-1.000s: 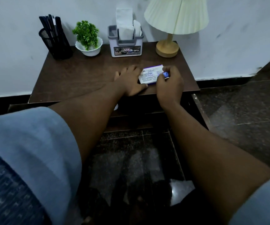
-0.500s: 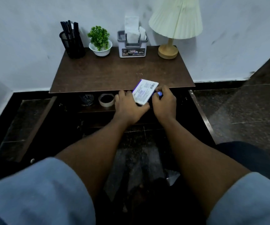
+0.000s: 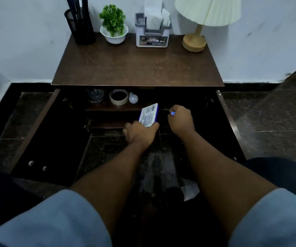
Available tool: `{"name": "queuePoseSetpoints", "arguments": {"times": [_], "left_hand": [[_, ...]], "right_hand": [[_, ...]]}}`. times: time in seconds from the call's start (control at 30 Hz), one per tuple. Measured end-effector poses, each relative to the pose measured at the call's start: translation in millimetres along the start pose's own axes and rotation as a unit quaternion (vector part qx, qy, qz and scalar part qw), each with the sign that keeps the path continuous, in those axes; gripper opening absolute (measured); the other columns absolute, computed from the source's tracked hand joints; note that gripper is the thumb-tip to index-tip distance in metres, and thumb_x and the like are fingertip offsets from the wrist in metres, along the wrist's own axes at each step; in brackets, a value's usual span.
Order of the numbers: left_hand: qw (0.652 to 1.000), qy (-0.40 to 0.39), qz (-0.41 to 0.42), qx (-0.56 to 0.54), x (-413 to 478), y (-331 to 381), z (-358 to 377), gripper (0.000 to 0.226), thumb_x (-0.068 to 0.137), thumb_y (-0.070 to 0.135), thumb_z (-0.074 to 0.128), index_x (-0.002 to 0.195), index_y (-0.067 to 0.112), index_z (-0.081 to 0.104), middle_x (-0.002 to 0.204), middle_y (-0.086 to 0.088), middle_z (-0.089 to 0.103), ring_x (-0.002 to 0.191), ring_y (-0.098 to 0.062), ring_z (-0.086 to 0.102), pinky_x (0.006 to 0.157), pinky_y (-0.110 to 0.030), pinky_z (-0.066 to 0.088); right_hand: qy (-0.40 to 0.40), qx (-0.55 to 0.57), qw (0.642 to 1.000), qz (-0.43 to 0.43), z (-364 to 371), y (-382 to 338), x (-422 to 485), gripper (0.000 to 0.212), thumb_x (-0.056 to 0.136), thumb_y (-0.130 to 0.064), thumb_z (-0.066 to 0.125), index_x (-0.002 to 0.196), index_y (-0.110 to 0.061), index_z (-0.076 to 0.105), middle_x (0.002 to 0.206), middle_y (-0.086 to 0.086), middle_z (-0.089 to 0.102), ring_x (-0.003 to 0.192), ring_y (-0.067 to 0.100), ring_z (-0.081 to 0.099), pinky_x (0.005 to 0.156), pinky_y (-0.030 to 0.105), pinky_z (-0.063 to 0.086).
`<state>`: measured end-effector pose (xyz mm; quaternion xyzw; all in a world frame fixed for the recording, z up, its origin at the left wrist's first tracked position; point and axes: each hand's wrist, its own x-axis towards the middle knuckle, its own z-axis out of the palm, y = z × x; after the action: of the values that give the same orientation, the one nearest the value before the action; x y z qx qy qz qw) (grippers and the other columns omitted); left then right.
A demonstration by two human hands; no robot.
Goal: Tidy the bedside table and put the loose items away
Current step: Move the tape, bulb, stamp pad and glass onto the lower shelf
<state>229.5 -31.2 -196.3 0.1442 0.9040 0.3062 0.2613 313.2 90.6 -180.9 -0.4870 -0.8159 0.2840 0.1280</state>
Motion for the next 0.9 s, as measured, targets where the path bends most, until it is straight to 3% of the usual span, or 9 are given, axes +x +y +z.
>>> {"name": "queuePoseSetpoints", "arguments": {"times": [0.27,0.37,0.5,0.67,0.77,0.9], "left_hand": [[0.997,-0.004,0.005,0.079,78.9,40.1,22.2,0.089,0.078,0.071,0.065,0.14,0.009,0.053,0.145,-0.019,0.042,0.133,-0.039,0.039,0.104,-0.041,0.04],[0.994,0.006,0.031,0.108,99.4,49.5,34.8,0.091,0.074,0.071,0.071,0.139,0.01,0.053,0.145,-0.019,0.039,0.132,-0.04,0.041,0.105,-0.042,0.042],[0.988,0.027,0.042,0.146,123.1,57.8,53.7,0.091,0.07,0.075,0.073,0.132,0.01,0.06,0.146,-0.02,0.039,0.128,-0.039,0.046,0.101,-0.042,0.046],[0.976,0.009,0.082,0.2,146.0,56.9,65.7,0.094,0.079,0.077,0.064,0.14,0.006,0.052,0.147,-0.022,0.046,0.134,-0.038,0.044,0.106,-0.04,0.04],[0.96,-0.005,0.111,0.257,151.8,51.8,67.0,0.099,0.085,0.075,0.057,0.15,0.003,0.039,0.157,-0.025,0.036,0.145,-0.042,0.031,0.113,-0.044,0.033],[0.952,0.01,0.154,0.266,145.6,43.7,66.2,0.091,0.089,0.07,0.057,0.145,0.0,0.043,0.149,-0.027,0.042,0.135,-0.043,0.038,0.105,-0.044,0.037]], "right_hand": [[-0.006,-0.07,0.997,-0.024,26.8,20.4,62.4,0.025,0.088,-0.002,0.054,0.106,-0.005,0.071,0.12,0.023,0.062,0.101,0.039,0.064,0.088,0.034,0.05],[0.003,-0.07,0.997,-0.024,34.0,26.0,81.9,0.015,0.088,-0.002,0.055,0.095,-0.001,0.068,0.106,0.023,0.067,0.095,0.041,0.064,0.074,0.035,0.05],[0.009,-0.045,0.998,-0.036,48.7,34.1,103.0,0.01,0.089,-0.004,0.054,0.083,-0.005,0.062,0.094,0.021,0.07,0.09,0.039,0.065,0.065,0.028,0.034],[-0.008,-0.056,0.998,-0.036,70.8,39.1,124.7,0.018,0.092,-0.011,0.057,0.097,-0.006,0.074,0.101,0.016,0.075,0.096,0.035,0.07,0.072,0.029,0.045],[-0.005,-0.06,0.998,-0.025,79.7,39.5,128.4,0.02,0.094,-0.011,0.058,0.103,-0.006,0.075,0.107,0.016,0.075,0.101,0.033,0.07,0.08,0.031,0.051],[0.026,-0.063,0.998,-0.014,81.4,42.8,128.4,0.022,0.095,-0.012,0.059,0.104,0.002,0.074,0.107,0.024,0.073,0.102,0.041,0.068,0.082,0.037,0.051]]}}
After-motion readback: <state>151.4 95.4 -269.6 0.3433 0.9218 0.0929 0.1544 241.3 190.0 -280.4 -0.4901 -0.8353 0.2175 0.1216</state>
